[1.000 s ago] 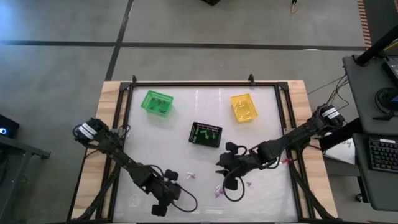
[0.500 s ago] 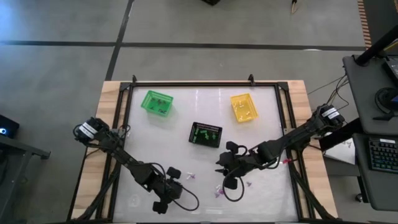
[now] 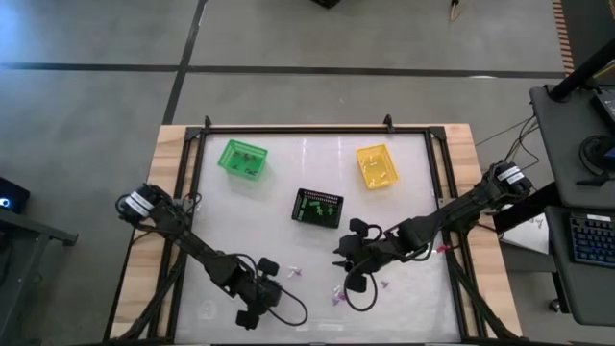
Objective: Sort Halloween decoration
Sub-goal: Put the white bone into the yellow bin
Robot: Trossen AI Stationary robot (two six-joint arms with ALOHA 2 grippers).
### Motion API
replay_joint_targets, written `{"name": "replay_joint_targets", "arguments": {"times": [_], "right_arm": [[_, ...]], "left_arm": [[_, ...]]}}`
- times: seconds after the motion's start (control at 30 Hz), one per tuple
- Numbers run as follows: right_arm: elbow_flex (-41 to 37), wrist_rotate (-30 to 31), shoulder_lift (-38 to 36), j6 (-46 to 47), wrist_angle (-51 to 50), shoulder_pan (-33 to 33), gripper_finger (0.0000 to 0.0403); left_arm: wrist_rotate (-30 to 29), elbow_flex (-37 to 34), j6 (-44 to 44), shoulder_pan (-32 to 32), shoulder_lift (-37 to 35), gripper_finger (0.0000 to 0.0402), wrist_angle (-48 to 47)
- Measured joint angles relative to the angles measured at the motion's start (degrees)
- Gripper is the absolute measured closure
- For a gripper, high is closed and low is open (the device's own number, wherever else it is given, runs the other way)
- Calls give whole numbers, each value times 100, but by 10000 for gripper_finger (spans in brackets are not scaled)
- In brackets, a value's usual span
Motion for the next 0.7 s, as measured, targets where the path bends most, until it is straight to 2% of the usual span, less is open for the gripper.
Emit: {"name": "replay_joint_targets", "arguments": {"times": [0.37,0.7], "right_arm": [[0,0,0,0,0,0,266],[0,0,0,0,1,0,266]], "left_arm": [[-135,15,-2,0,38,303,-95],[-318,20,11,9,38,390,-248]]}}
